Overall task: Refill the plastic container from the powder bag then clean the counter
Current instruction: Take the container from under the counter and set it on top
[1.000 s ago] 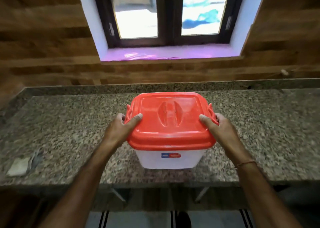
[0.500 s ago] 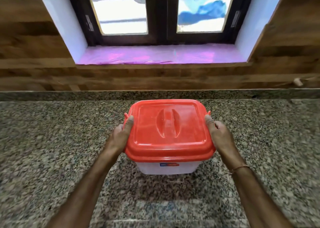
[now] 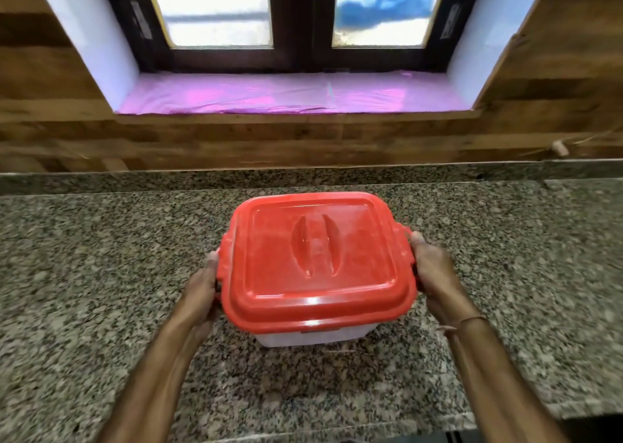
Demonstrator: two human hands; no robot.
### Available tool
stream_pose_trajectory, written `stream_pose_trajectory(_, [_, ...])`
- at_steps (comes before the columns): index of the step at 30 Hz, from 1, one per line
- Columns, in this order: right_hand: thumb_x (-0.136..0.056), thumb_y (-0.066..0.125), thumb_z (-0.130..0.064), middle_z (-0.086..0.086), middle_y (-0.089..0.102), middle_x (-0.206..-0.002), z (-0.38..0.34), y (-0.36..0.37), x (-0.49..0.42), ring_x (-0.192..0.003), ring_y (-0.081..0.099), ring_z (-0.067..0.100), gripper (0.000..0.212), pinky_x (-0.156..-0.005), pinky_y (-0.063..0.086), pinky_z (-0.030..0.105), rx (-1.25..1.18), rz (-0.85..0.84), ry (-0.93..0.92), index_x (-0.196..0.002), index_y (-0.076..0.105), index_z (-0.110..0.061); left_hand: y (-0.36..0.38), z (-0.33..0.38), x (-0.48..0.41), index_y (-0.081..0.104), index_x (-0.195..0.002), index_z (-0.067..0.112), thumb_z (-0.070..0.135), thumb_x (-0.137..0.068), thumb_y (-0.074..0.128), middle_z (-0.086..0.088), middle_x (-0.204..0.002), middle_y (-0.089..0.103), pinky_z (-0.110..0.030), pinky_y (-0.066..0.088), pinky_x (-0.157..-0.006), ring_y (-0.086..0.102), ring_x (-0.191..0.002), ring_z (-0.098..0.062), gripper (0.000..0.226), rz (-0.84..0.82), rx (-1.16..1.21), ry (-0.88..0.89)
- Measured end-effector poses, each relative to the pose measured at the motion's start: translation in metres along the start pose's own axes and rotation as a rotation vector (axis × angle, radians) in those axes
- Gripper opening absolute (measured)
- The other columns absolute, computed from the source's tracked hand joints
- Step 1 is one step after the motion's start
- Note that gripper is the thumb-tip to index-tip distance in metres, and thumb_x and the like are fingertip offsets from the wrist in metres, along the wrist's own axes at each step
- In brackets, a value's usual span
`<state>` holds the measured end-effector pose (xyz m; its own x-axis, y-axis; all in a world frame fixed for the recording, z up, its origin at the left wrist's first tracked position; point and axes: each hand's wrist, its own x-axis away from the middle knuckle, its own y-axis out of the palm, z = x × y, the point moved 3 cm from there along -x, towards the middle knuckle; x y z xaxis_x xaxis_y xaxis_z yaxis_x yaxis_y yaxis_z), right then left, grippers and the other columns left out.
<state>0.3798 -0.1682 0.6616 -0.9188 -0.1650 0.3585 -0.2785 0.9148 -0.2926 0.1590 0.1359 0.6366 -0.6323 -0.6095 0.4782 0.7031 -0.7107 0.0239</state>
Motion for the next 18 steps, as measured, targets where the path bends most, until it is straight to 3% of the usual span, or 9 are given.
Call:
stream_pose_trajectory(3, [-0.106, 0.054, -0.035, 0.016, 0.068, -0.087, 0.024, 0.008, 0.0, -0.066, 0.066, 0.024, 0.039, -0.064, 0.061, 0.035, -0.179, -0.174, 0.163, -0.083, 0.075, -0.012, -0.004, 0.0, -0.001, 0.075, -0.097, 0.009, 0.041, -0.109, 0.045, -0.016, -0.09, 0.079, -0.035, 0.063, -0.061, 0.077, -0.075, -0.026, 0.045, 0.011, 0.007, -0.018])
stream_pose_trajectory(5, [-0.105, 0.057, -0.031, 0.013, 0.07, -0.085, 0.031, 0.01, 0.003, -0.062, 0.068, 0.02, 0.035, -0.058, 0.059, 0.032, -0.154, -0.159, 0.156, -0.085, 0.073, -0.007, -0.007, 0.0, -0.001, 0.075, -0.101, 0.008, 0.046, -0.108, 0.044, -0.017, -0.092, 0.079, -0.038, 0.063, -0.067, 0.078, -0.086, -0.032, 0.05, 0.047, -0.003, -0.01])
stream_pose_trajectory(6, [-0.105, 0.055, -0.036, 0.009, 0.072, -0.083, 0.029, 0.01, 0.008, -0.063, 0.07, 0.017, 0.037, -0.058, 0.059, 0.032, -0.112, -0.1, 0.105, -0.087, 0.071, -0.008, -0.009, 0.003, 0.001, 0.074, -0.105, 0.009, 0.05, -0.107, 0.043, -0.018, -0.095, 0.079, -0.041, 0.062, -0.072, 0.077, -0.092, -0.035, 0.052, 0.086, -0.018, 0.012])
stream_pose_trajectory(8, [-0.105, 0.045, -0.054, 0.003, 0.077, -0.094, 0.021, 0.005, 0.019, -0.083, 0.075, 0.018, 0.047, -0.071, 0.061, 0.039, -0.059, 0.031, -0.024, -0.102, 0.071, -0.015, -0.007, 0.011, 0.011, 0.067, -0.124, 0.015, 0.062, -0.103, 0.035, -0.014, -0.104, 0.077, -0.05, 0.062, -0.081, 0.075, -0.096, -0.034, 0.061, 0.143, -0.075, 0.106])
stream_pose_trajectory(10, [-0.102, 0.035, -0.067, 0.003, 0.078, -0.105, 0.007, 0.006, 0.033, -0.097, 0.077, 0.021, 0.055, -0.083, 0.061, 0.045, -0.063, 0.013, -0.103, -0.119, 0.07, -0.027, 0.001, 0.022, 0.025, 0.055, -0.138, 0.025, 0.07, -0.099, 0.028, -0.008, -0.11, 0.076, -0.055, 0.063, -0.078, 0.078, -0.092, -0.029, 0.065, 0.086, -0.121, 0.216])
stream_pose_trajectory(13, [-0.102, 0.03, -0.066, 0.006, 0.081, -0.099, -0.011, 0.02, 0.053, -0.085, 0.08, 0.022, 0.054, -0.067, 0.065, 0.038, -0.047, -0.113, -0.136, -0.124, 0.067, -0.033, 0.014, 0.032, 0.039, 0.042, -0.15, 0.031, 0.073, -0.097, 0.032, -0.01, -0.118, 0.073, -0.055, 0.064, -0.074, 0.078, -0.094, -0.03, 0.068, -0.013, -0.125, 0.235])
stream_pose_trajectory(16, [-0.1, 0.034, -0.067, 0.01, 0.079, -0.101, -0.02, 0.028, 0.06, -0.081, 0.08, 0.027, 0.054, -0.07, 0.067, 0.049, -0.075, -0.072, -0.143, -0.128, 0.063, -0.031, 0.014, 0.034, 0.039, 0.039, -0.15, 0.043, 0.088, -0.083, 0.046, -0.016, -0.151, 0.051, -0.059, 0.062, -0.08, 0.067, -0.12, -0.036, 0.082, 0.025, -0.165, 0.227])
stream_pose_trajectory(18, [-0.098, 0.036, -0.071, 0.01, 0.078, -0.104, -0.021, 0.03, 0.061, -0.082, 0.08, 0.025, 0.063, -0.069, 0.067, 0.047, -0.053, -0.027, -0.138, -0.136, 0.06, -0.026, 0.013, 0.035, 0.039, 0.036, -0.151, 0.046, 0.089, -0.077, 0.055, -0.011, -0.161, 0.038, -0.059, 0.062, -0.08, 0.063, -0.125, -0.037, 0.088, 0.035, -0.173, 0.25])
